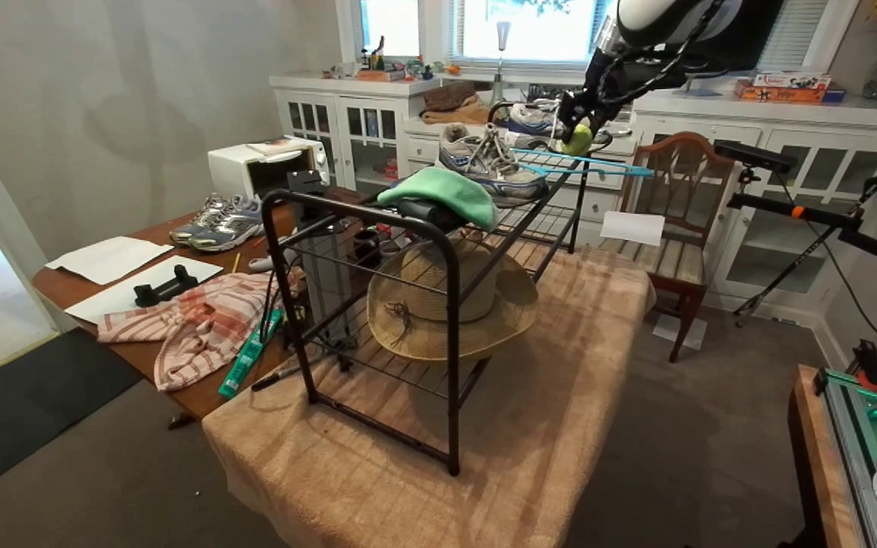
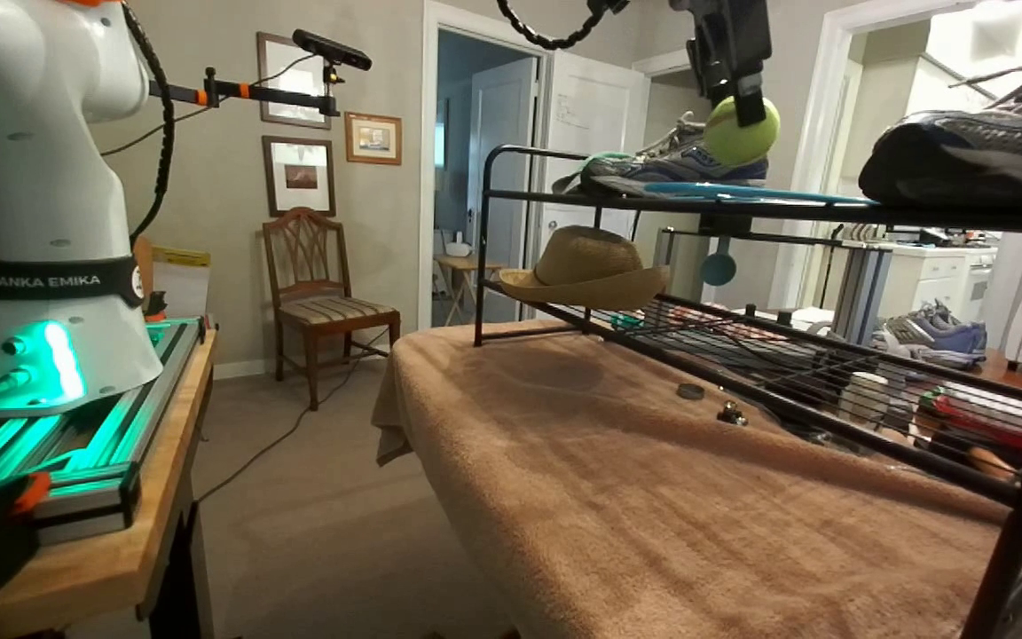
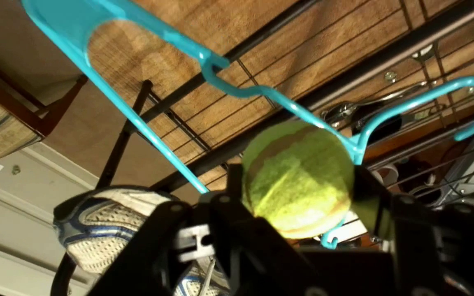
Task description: Put the ball on the bottom stand
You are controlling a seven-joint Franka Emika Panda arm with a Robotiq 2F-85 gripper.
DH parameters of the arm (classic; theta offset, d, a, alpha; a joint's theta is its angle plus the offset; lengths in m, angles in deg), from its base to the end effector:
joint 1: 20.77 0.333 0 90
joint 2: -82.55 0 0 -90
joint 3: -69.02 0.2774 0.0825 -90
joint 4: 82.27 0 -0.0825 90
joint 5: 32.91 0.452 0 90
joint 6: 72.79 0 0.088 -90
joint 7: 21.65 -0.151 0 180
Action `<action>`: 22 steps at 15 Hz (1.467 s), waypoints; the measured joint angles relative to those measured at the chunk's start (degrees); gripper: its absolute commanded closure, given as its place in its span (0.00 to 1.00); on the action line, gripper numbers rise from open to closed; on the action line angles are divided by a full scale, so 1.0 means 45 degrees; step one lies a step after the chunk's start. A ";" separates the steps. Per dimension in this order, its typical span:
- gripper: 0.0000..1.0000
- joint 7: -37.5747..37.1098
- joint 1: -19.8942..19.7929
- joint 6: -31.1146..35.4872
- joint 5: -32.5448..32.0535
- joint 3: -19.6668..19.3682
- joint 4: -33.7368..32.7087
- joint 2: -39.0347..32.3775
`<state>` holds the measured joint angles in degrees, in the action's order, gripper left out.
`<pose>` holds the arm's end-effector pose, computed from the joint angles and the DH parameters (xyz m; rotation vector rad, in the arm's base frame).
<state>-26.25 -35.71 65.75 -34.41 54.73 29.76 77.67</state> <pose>0.5967 -0.3335 0.3653 2.8516 -0.8343 0.5450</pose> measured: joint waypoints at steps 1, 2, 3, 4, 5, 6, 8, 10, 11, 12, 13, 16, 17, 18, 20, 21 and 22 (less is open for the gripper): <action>0.59 -0.0090 0.0057 -0.0201 -0.0215 0.0008 0.0510 0.0495; 0.59 -0.0215 0.0109 -0.0375 -0.0428 0.0037 0.1038 0.0983; 0.59 -0.0301 0.0147 -0.0529 -0.0590 0.0086 0.1536 0.1438; 0.59 -0.0379 0.0170 -0.0694 -0.0717 0.0153 0.2000 0.1843; 0.59 -0.0439 0.0174 -0.0800 -0.0829 0.0240 0.2434 0.2203; 0.59 -0.0487 0.0177 -0.0810 -0.0947 0.0329 0.2851 0.2503; 0.59 -0.0701 0.0176 -0.0407 -0.1457 0.0511 0.3708 0.2983; 0.59 -0.0963 0.0163 0.0317 -0.2134 0.0666 0.4508 0.3243; 0.59 -0.1029 0.0154 0.0743 -0.2455 0.0719 0.4867 0.3284; 0.59 -0.1073 0.0144 0.1205 -0.2801 0.0762 0.5238 0.3302; 0.59 -0.1119 0.0124 0.1696 -0.3145 0.0802 0.5593 0.3315; 0.59 -0.1168 0.0033 0.3167 -0.3975 0.0851 0.6572 0.3382; 0.59 -0.1159 -0.0012 0.3583 -0.4125 0.0851 0.6827 0.3395; 0.59 -0.1127 -0.0056 0.3967 -0.4232 0.0851 0.7059 0.3408; 0.59 -0.0892 -0.0127 0.4770 -0.4279 0.0842 0.7472 0.3439; 0.59 -0.0757 -0.0181 0.5203 -0.4291 0.0838 0.7652 0.3440; 0.59 -0.0619 -0.0251 0.5647 -0.4292 0.0832 0.7803 0.3432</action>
<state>-29.04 -36.84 91.16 -53.72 58.47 64.88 93.11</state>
